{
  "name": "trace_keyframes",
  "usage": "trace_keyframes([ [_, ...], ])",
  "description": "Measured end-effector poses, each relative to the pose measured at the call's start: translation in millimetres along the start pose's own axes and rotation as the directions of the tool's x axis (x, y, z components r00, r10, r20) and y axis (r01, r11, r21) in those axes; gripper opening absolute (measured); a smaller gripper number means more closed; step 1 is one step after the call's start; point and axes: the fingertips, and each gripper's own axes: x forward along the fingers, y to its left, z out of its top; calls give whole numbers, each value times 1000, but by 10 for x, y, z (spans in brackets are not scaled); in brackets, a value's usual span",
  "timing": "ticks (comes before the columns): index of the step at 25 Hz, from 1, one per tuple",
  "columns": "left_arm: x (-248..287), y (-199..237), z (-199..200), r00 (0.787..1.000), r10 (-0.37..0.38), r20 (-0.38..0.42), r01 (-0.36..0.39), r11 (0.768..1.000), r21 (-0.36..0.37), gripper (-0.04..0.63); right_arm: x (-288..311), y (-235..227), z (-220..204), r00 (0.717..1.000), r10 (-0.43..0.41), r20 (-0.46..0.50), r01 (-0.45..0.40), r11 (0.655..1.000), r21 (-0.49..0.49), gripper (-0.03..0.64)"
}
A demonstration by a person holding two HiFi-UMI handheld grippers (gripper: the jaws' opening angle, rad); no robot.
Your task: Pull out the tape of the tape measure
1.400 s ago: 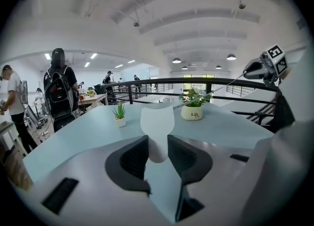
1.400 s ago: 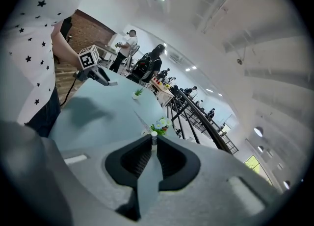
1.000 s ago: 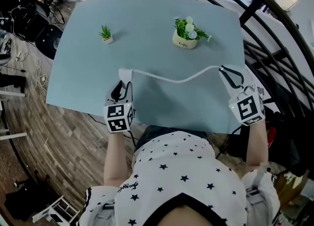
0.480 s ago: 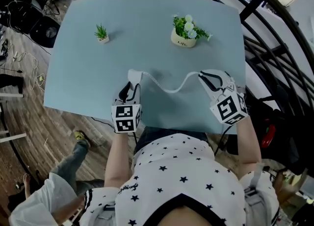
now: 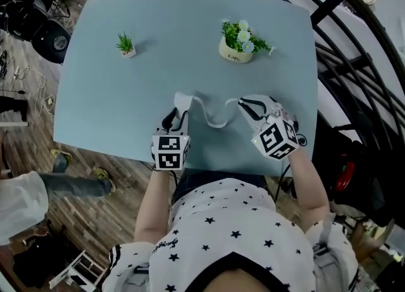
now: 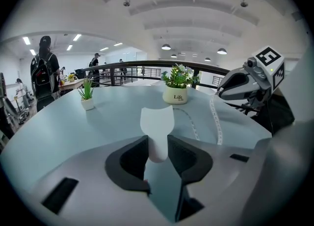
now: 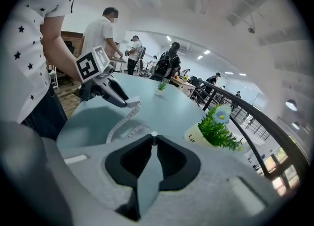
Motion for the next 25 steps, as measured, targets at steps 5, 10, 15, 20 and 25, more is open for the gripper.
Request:
trace_keyframes([
  [5, 127, -50, -76, 999, -6, -46, 6, 1000, 1, 121, 211, 47, -138, 999, 23, -29, -22, 999, 39, 41],
  [10, 265, -78, -142, 996, -12, -85, 14, 1000, 16, 121, 415, 81, -270, 998, 43, -53, -38, 996, 81, 41],
  [15, 347, -106, -195, 995, -2, -99, 6, 999, 40, 121, 575, 137, -411, 996, 39, -76, -30, 993, 118, 41],
  [20, 367, -142, -166, 995, 4, -96, 2, 998, 62, 123, 645, 166, -494, 996, 13, -86, 1, 985, 171, 41],
  [25, 383, -146, -167, 996, 8, -88, -2, 998, 64, 123, 688, 180, -624, 994, -14, -112, 37, 979, 200, 41],
])
